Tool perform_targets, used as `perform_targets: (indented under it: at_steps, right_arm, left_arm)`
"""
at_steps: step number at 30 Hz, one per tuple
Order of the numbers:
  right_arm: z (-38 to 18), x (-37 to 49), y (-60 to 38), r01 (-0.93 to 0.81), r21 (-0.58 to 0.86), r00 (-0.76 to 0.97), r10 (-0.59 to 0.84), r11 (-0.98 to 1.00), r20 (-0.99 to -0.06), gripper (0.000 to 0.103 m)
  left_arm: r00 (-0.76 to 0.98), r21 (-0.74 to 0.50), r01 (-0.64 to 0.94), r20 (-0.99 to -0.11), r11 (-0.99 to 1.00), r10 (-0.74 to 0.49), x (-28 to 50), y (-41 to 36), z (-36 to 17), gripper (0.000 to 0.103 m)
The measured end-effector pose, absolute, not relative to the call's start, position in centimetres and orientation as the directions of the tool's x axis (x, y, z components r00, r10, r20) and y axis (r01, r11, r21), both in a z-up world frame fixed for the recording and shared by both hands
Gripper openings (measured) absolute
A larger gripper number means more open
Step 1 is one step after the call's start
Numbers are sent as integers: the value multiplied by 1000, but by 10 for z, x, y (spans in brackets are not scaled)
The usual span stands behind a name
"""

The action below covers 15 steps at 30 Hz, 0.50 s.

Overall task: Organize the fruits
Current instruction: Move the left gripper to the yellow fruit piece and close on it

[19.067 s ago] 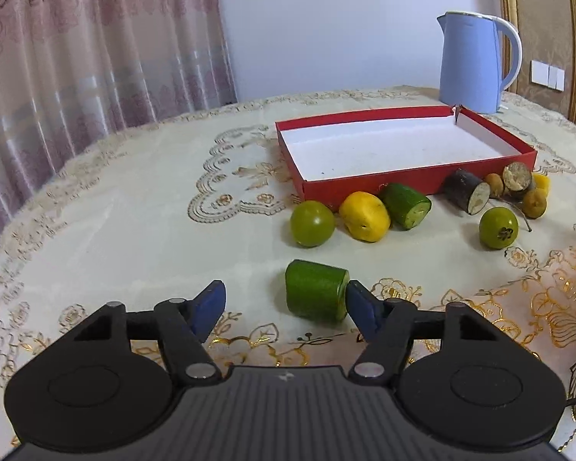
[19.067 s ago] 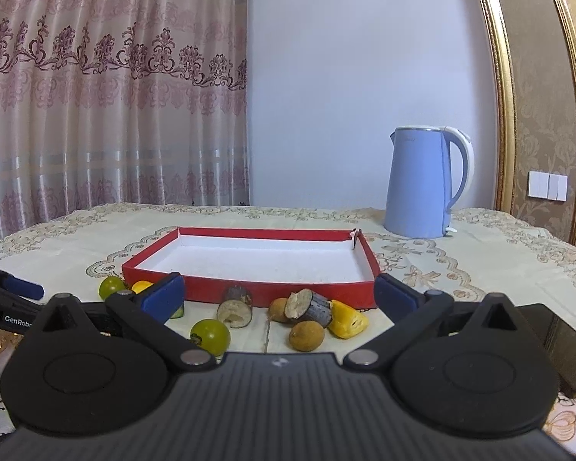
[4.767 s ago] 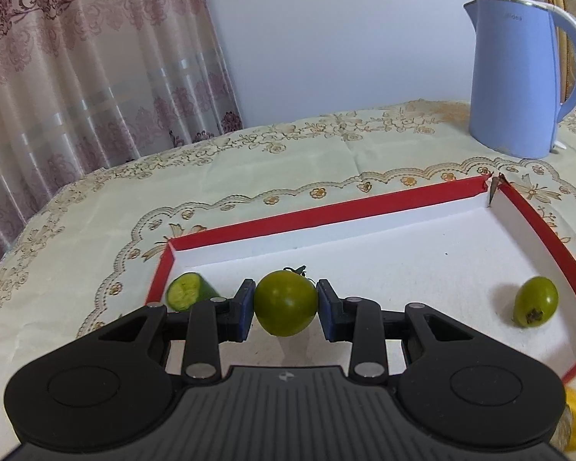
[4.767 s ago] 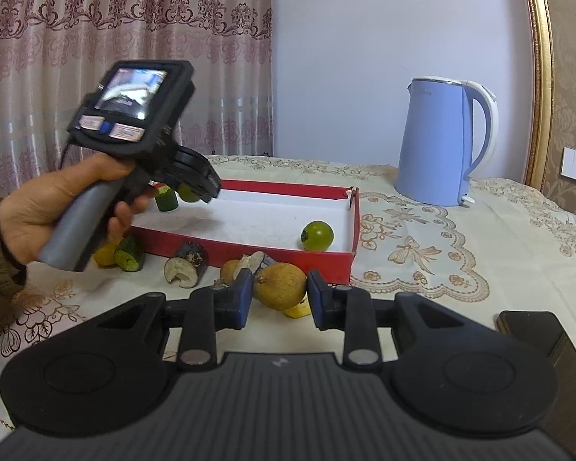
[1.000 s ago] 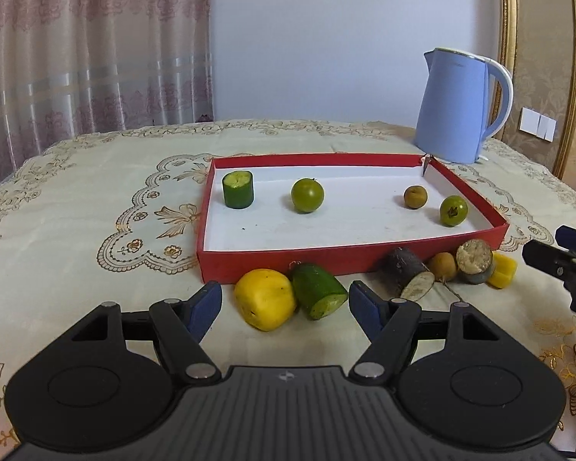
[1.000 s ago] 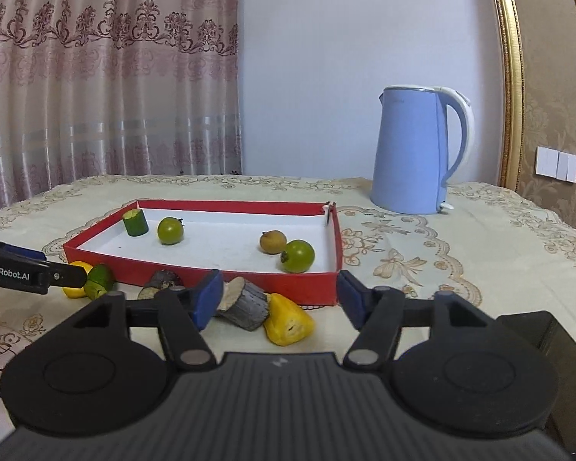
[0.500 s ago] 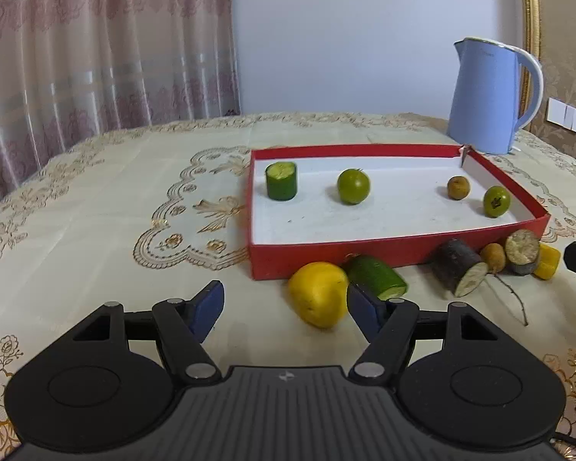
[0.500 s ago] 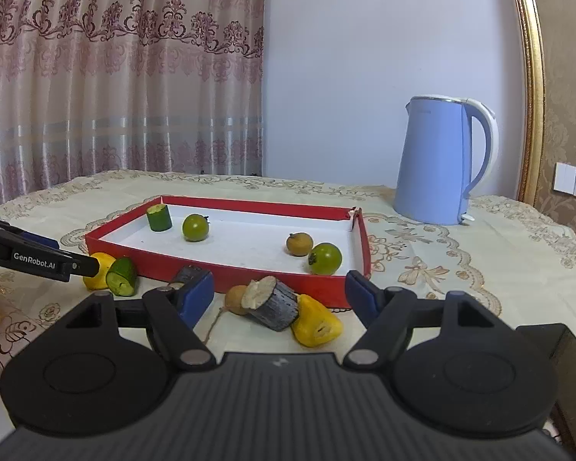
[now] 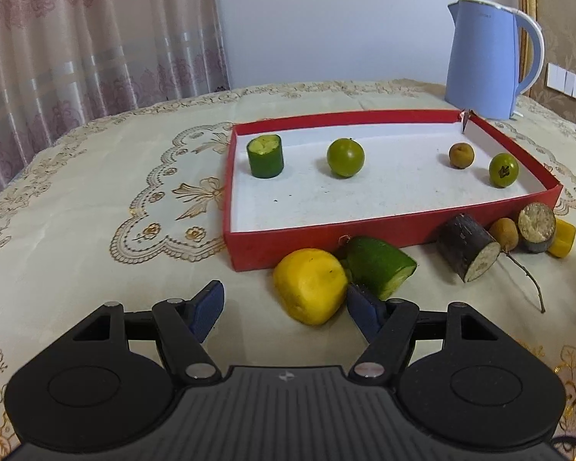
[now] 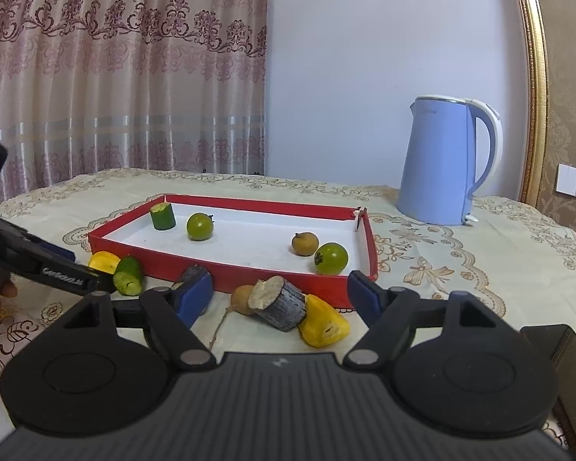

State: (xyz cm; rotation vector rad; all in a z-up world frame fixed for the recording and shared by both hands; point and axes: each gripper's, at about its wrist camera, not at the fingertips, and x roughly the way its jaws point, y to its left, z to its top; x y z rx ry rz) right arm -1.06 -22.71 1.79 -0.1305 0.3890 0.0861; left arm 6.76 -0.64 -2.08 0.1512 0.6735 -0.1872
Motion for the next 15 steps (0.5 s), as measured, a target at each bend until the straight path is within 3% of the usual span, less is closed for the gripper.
perform_targets:
  at_steps: [13, 14, 15]
  right_arm:
    - [18, -12, -226, -109, -100, 924, 63, 989, -377, 77]
    - [18, -12, -226, -109, -98, 924, 64, 989, -377, 77]
    - [18, -12, -226, -110, -99, 923, 65, 989, -378, 77]
  left_arm:
    - [753, 19, 228, -638, 973, -164, 80, -3, -23, 70]
    - [753, 15, 225, -638, 974, -164, 79, -3, -23, 66]
    - [756, 14, 228, -633, 974, -168, 77, -4, -22, 52]
